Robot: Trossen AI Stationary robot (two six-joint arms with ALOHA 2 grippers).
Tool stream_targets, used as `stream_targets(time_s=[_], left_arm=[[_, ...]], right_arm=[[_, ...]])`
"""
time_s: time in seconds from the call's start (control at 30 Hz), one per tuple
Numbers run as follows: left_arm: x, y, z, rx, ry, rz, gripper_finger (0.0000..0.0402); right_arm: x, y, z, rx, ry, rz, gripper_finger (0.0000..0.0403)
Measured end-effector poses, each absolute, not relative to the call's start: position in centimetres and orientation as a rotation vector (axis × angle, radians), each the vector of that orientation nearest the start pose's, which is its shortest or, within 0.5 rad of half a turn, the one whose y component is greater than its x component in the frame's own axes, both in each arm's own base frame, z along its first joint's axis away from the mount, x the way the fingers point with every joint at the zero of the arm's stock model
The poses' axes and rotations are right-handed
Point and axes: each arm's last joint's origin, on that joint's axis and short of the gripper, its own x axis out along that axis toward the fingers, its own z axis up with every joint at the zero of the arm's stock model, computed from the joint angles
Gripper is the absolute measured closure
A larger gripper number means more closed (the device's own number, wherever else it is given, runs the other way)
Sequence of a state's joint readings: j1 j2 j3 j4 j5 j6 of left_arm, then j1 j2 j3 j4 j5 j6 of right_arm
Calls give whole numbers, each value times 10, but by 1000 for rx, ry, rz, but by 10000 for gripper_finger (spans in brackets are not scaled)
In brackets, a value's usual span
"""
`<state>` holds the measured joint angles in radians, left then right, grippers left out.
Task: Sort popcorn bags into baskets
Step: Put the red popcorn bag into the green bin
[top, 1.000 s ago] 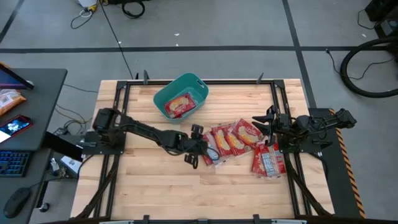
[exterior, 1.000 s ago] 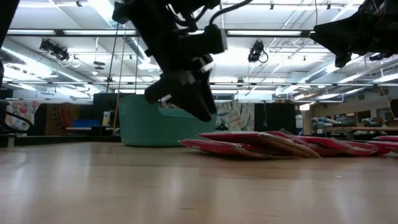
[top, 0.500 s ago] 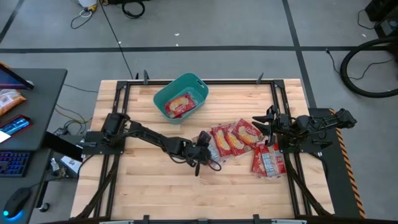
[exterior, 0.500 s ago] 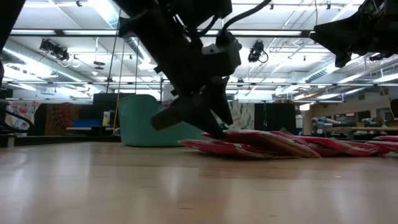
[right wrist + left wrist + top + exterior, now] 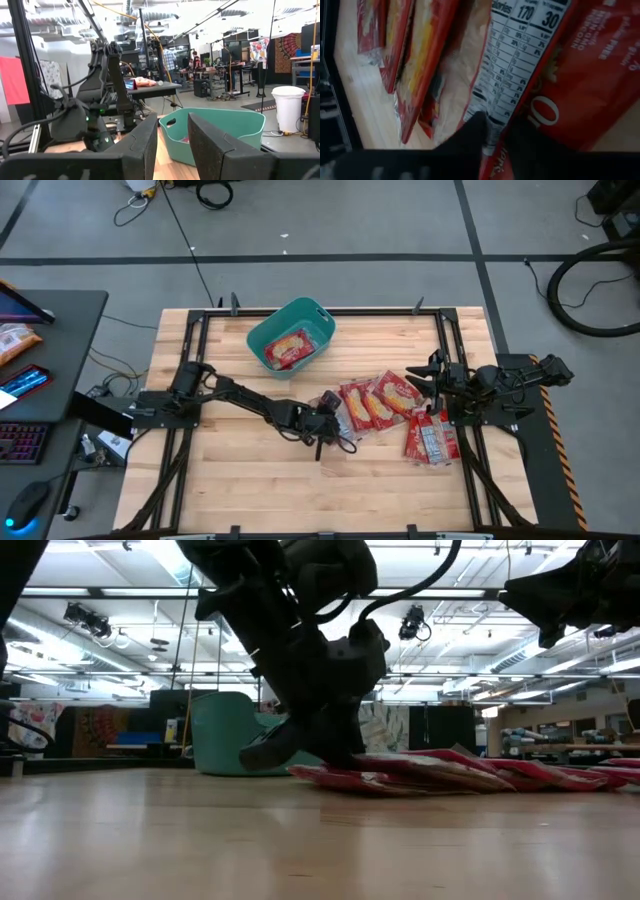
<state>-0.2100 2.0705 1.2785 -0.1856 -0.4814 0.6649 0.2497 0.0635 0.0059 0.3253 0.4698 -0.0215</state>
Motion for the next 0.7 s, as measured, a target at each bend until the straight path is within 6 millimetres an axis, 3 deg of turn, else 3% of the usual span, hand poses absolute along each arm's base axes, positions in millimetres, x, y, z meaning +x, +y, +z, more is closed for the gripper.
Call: stream_targets(time_s=[0.1,0.23,0.6,0.7], left_arm=[[406,-73,128,897,985,-51,385],[402,-73,142,842,973,-48,391],[372,-66,231,645,840,73,397],[366,-65,245,600,801,103,397]], right_arm=[[95,11,191,74,-250,-221,289],[95,11,191,74,-249,-222,289],[95,11,191,74,-249,-222,289],[95,11,191,74,-251,-222,289]])
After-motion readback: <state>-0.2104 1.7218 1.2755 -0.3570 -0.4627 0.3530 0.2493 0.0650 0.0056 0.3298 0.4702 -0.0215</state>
